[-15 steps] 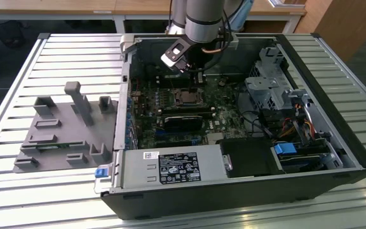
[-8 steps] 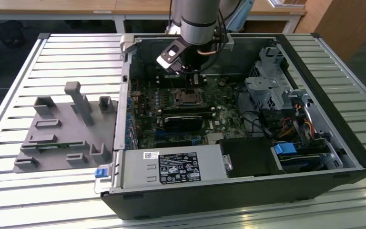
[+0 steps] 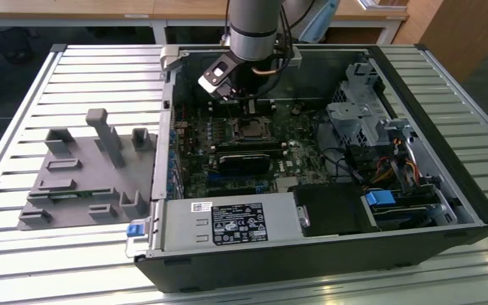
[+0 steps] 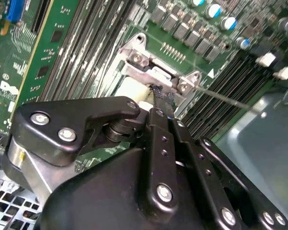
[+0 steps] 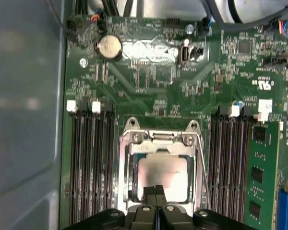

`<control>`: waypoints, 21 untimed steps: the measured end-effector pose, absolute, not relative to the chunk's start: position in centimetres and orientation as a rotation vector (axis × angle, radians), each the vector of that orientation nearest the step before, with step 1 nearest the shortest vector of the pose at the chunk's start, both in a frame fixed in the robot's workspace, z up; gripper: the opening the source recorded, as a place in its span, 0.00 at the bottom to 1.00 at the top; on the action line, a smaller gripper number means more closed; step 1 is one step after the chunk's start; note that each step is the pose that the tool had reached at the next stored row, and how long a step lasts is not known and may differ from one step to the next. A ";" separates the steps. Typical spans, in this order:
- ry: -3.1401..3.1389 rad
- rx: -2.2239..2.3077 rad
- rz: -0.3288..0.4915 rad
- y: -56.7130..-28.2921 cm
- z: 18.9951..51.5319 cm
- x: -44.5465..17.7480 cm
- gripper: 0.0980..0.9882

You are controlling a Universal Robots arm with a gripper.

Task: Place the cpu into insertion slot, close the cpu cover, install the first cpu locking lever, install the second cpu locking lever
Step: 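Close the cpu cover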

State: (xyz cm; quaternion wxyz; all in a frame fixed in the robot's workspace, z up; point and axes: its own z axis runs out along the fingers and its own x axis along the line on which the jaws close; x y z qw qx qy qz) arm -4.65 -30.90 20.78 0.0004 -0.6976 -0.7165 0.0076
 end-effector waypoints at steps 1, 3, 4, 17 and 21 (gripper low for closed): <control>-2.251 -2.190 0.024 -30.9 20.8 -4.8 0.01; -2.253 -2.189 0.024 -30.9 20.7 -5.0 0.01; -2.254 -2.188 0.024 -30.9 20.6 -5.1 0.01; -2.258 -2.183 0.025 -30.9 19.9 -5.1 0.01; -2.258 -2.183 0.024 -30.9 19.9 -4.8 0.01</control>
